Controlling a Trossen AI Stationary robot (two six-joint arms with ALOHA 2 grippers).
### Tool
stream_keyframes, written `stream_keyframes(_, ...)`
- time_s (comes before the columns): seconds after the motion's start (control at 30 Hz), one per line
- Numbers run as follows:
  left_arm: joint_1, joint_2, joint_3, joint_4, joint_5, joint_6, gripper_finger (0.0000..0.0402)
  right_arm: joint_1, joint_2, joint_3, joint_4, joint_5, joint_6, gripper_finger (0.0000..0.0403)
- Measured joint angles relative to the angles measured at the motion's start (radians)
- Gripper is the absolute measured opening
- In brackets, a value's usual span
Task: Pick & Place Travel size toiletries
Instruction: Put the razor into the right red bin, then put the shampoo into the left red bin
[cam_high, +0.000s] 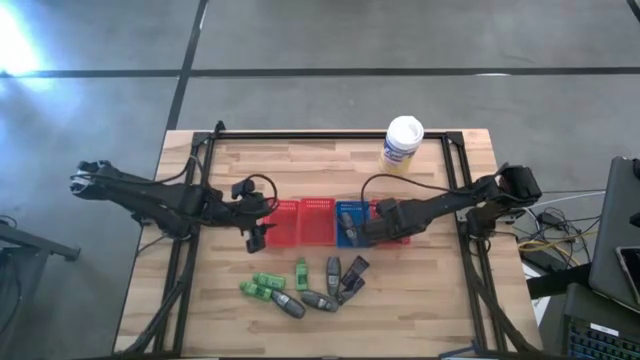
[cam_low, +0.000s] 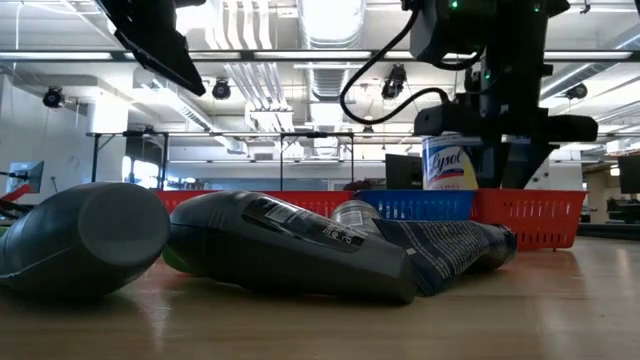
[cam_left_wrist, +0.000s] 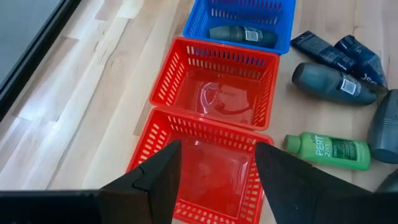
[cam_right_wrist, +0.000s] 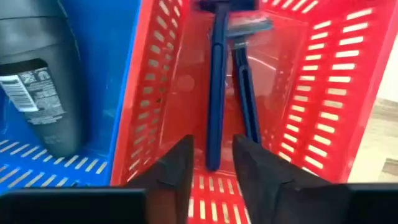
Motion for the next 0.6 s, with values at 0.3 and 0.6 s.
stream_keyframes(0.3, -0.016, 0.001, -0.004, -0.131, 0.152, 0.090, 0.0208, 0.023, 0.000, 0.073, -0.075, 0.013, -0.073, 0.0212)
stream_keyframes(0.6, -0.113, 0.019, -0.185, 0.008, 0.387, 0.257, 0.0206, 0.074, -0.001, 0.207, -0.111, 0.052, -0.207, 0.0281)
